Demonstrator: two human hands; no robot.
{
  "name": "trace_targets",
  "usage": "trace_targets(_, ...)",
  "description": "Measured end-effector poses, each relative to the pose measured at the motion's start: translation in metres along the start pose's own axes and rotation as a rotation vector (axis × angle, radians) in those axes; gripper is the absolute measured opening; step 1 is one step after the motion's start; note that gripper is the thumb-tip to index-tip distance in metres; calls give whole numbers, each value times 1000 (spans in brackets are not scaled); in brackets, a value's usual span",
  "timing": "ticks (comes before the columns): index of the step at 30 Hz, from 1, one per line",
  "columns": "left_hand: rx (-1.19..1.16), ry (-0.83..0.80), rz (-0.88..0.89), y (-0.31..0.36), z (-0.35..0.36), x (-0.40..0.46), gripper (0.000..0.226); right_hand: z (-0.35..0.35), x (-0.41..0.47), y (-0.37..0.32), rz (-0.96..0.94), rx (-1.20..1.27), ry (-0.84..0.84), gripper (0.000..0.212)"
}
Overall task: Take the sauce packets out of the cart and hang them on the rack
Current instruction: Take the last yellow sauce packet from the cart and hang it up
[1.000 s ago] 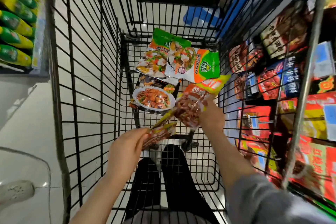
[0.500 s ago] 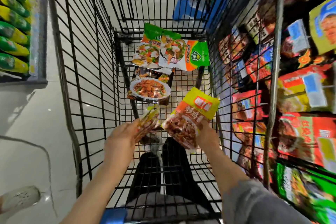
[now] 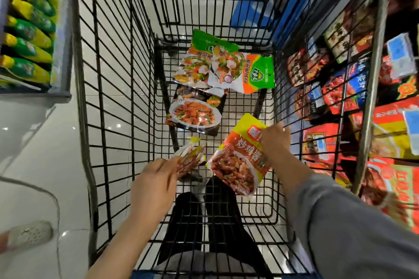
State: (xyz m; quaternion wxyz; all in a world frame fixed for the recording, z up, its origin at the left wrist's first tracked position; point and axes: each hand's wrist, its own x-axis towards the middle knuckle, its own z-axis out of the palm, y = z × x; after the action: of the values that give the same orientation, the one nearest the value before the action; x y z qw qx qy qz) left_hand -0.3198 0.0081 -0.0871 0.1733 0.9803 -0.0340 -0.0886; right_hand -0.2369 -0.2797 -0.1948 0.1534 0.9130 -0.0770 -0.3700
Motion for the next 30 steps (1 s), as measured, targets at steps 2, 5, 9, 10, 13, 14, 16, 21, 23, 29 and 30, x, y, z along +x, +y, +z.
trace_targets(2, 9, -3, -11, -1, 2, 1, 27, 2, 4, -1, 5, -115, -66, 47)
trace_targets(5, 0, -9, -39, -2, 2, 1, 20, 5, 10, 3, -34, -128, -18, 34)
trace_targets(9, -92, 8, -168, -6, 1, 5, 17, 5, 15, 6, -58, -44, 9, 29)
trace_targets(10, -114, 11, -185, -8, 1, 6, 14, 4, 15, 6, -69, -18, 15, 29)
trace_targets(13, -115, 29, -193, -8, 1, 7, 12, 0, 14, 8, -56, 60, 32, 36)
trace_targets(14, -105, 31, -197, -8, 1, 7, 13, -2, 14, 7, -31, 78, 34, 37)
trace_targets(16, -83, 30, -205, -6, 3, 8, 13, -9, 12, 4, 21, 117, 33, 33)
trace_targets(21, -49, 65, -187, -5, 4, 6, 16, -17, 2, 5, 25, 155, 32, 33)
trace_targets(23, -91, 67, -185, -5, 1, 4, 8, -23, -8, 5, 9, 198, 58, 30)
trace_targets(29, -142, -57, -285, 5, -14, 4, 9, -33, -63, -5, -90, 550, 301, 14)
trace_targets(30, -137, -59, -252, 5, -17, 1, 11, -40, -76, -3, -105, 577, 317, 17)
